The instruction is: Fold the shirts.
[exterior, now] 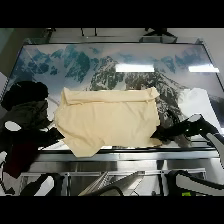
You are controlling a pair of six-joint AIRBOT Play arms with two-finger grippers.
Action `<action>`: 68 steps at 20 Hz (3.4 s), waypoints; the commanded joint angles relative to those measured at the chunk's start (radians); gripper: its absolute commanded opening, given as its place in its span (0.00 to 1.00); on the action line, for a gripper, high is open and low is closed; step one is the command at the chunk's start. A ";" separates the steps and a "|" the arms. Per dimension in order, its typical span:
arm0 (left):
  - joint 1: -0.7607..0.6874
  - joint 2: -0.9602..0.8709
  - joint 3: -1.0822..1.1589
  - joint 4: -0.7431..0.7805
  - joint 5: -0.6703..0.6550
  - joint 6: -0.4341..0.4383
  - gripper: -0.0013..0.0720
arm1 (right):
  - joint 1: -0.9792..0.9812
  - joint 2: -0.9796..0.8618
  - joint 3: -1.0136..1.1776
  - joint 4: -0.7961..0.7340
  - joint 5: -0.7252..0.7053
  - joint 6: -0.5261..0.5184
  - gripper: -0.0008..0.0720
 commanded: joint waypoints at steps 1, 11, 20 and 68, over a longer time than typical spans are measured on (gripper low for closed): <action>0.032 0.019 -0.096 -0.011 0.046 0.023 0.64 | 0.003 0.001 0.000 0.008 -0.005 -0.004 0.32; -0.049 -0.231 -0.116 -0.268 0.163 0.266 0.25 | 0.000 0.002 0.001 0.011 0.029 0.004 0.32; -0.060 -0.051 -0.022 -0.259 0.083 0.251 0.04 | -0.011 0.015 0.000 0.021 0.107 -0.005 0.31; -0.164 -0.927 1.445 -0.033 -0.280 0.053 0.98 | -0.043 -0.420 0.581 0.343 -0.174 -0.250 0.84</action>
